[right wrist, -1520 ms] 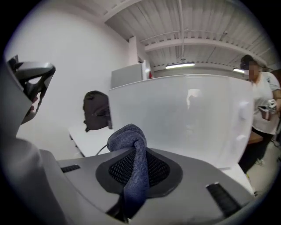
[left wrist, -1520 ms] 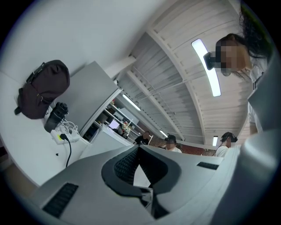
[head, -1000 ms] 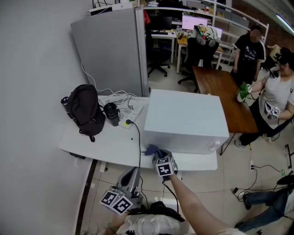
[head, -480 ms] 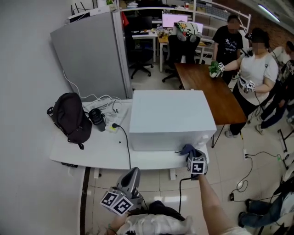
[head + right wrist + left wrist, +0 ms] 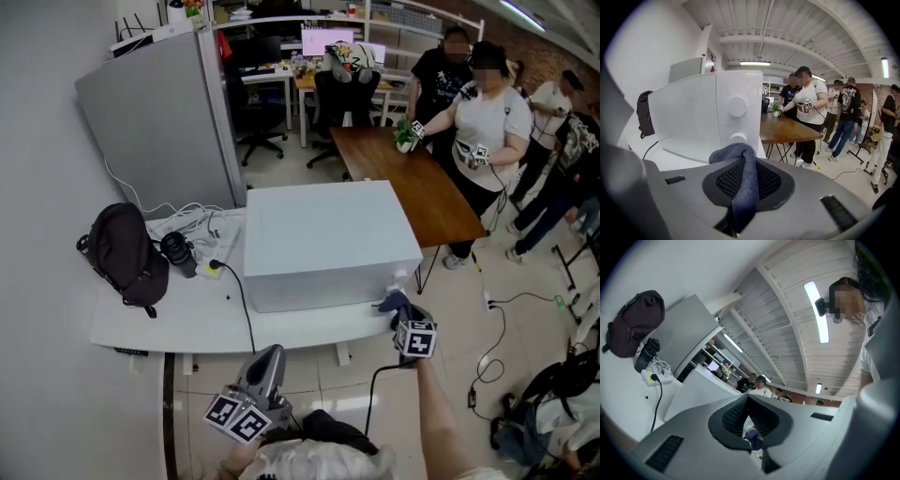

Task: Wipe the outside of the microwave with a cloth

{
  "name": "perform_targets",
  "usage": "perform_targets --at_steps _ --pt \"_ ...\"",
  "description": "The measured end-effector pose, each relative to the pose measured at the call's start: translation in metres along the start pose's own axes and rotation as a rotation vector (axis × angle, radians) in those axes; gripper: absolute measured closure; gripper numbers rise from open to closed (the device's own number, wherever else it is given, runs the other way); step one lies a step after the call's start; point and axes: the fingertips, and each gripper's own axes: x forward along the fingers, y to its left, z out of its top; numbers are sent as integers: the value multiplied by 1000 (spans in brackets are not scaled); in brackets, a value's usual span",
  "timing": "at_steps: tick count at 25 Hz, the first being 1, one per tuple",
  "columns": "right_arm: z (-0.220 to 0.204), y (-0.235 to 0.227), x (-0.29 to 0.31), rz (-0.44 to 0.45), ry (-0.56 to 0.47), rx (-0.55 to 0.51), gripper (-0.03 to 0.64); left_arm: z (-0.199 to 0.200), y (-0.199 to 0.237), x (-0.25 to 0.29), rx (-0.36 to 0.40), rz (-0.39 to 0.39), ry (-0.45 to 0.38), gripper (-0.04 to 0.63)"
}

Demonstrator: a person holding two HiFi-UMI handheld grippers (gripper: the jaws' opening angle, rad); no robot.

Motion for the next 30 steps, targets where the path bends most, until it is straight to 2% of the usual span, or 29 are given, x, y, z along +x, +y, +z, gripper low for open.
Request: perform_targets --at_steps 7,11,14,17,20,25,30 --pt "86 -42 -66 75 -250 125 540 -18 -35 29 76 -158 75 609" --pt "145 -92 -62 93 -354 65 540 -31 -60 66 74 -204 55 609" --pt "179 -122 -35 117 -388 36 540 -50 -72 104 71 -182 40 609" --pt "214 -134 4 193 -407 21 540 -68 -87 146 109 -153 25 609" --pt "255 -137 49 274 -411 -9 540 -79 -104 186 117 -133 -3 609" --pt "295 -114 128 389 -377 -104 540 -94 -122 210 151 -109 -1 609" --pt "303 -76 185 474 -308 -111 539 -86 -109 213 157 -2 -36 609"
